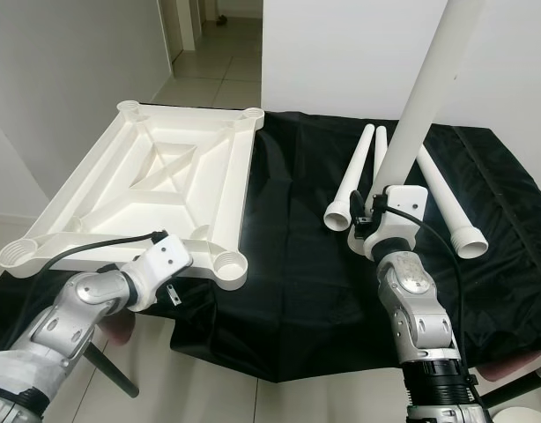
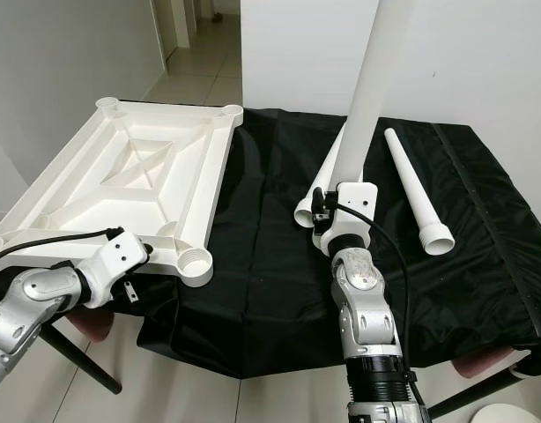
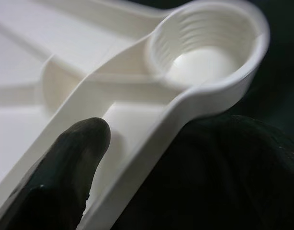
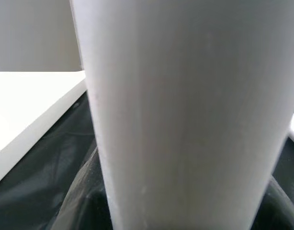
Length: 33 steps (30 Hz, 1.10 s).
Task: Building children table
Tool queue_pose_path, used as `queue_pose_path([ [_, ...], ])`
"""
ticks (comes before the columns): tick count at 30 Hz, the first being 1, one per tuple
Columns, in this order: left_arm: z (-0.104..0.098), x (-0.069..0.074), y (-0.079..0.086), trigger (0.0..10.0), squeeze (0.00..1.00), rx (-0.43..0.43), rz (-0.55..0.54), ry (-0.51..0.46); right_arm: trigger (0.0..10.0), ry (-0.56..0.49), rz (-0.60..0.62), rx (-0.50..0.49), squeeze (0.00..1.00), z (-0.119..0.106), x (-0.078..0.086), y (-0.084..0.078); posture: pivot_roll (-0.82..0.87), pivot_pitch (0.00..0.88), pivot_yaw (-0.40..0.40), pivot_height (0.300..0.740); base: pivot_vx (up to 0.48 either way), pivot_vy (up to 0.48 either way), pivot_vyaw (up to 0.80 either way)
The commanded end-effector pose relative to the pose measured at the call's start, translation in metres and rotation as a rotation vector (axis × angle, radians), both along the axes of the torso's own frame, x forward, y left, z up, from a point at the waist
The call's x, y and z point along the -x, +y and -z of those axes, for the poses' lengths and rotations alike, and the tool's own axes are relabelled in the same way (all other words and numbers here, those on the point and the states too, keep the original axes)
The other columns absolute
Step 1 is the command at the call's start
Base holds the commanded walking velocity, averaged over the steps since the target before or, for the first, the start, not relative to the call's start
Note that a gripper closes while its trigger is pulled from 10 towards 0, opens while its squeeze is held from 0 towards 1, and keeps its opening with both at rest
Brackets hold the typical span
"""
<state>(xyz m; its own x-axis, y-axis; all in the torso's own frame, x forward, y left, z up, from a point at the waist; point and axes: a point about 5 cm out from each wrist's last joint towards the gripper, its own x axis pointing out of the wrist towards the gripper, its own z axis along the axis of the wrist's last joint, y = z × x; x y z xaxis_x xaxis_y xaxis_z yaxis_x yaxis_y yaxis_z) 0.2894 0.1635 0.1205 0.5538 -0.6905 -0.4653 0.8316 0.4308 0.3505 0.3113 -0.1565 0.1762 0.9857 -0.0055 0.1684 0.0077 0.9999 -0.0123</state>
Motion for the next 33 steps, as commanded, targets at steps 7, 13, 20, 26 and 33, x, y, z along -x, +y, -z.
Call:
queue_pose_path([
  [7,0.0,0.012,-0.027,10.0,0.0,0.005,0.28,0.129,10.0,-0.012,0.013,-0.001,0.0,-0.005,-0.001,-0.001,0.0,0.0,0.029,0.74,0.0,0.0,0.0],
  [13,-0.009,0.012,-0.057,10.0,0.0,0.059,0.374,0.122,10.0,-0.02,0.035,-0.005,0.0,-0.008,-0.001,-0.005,0.0,0.003,0.037,0.74,0.0,0.0,0.0],
  [20,-0.006,0.013,-0.078,10.0,0.0,0.067,0.423,0.122,10.0,-0.026,0.044,-0.008,0.0,-0.009,-0.001,-0.006,0.0,0.003,0.044,0.74,0.0,0.0,0.0],
  [26,-0.008,0.004,-0.108,10.0,0.0,0.102,0.389,0.048,10.0,-0.04,0.046,-0.014,0.0,-0.011,-0.002,-0.006,-0.01,0.005,0.055,0.74,0.0,0.0,0.0],
  [33,-0.019,-0.011,-0.116,10.0,0.0,0.143,0.319,-0.022,10.0,-0.046,0.048,-0.014,0.0,-0.013,-0.002,-0.007,-0.02,0.007,0.054,0.74,0.0,0.0,0.0],
])
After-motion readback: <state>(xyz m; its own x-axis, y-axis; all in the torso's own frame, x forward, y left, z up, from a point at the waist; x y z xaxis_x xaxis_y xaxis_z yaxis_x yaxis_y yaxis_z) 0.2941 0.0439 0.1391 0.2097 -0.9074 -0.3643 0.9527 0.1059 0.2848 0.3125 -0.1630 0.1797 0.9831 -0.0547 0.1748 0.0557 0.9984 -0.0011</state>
